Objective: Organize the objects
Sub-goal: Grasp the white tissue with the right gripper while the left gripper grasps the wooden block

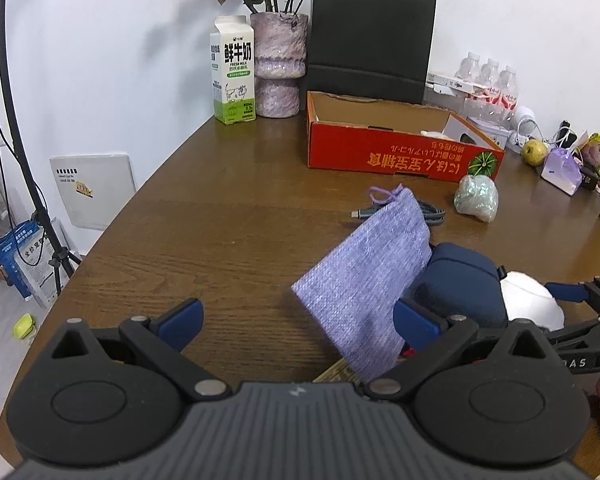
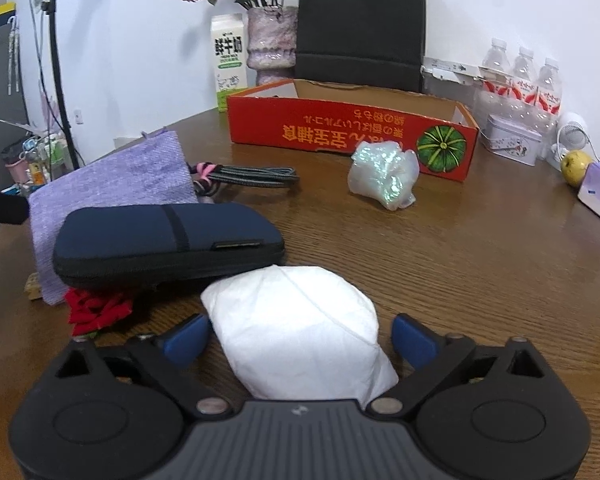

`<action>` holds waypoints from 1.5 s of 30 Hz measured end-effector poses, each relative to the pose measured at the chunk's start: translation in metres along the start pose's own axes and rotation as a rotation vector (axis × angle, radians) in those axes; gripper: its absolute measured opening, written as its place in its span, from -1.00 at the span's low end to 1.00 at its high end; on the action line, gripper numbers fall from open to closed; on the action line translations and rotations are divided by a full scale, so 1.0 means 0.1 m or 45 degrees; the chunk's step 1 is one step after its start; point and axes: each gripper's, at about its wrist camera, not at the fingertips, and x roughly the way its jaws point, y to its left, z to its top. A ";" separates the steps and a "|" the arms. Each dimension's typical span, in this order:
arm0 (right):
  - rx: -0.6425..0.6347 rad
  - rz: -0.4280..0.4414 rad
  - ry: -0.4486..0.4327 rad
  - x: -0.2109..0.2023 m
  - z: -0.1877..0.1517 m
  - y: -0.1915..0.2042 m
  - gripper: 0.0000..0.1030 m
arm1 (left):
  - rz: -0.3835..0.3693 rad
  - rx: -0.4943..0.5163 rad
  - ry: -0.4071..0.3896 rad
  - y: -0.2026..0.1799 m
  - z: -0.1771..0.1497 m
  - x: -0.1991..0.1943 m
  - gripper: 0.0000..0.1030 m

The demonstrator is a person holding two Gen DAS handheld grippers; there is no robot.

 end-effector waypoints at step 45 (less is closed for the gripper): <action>0.014 -0.032 -0.033 -0.21 -0.14 -0.01 0.43 | -0.125 0.169 0.072 -0.12 -0.47 0.19 -0.56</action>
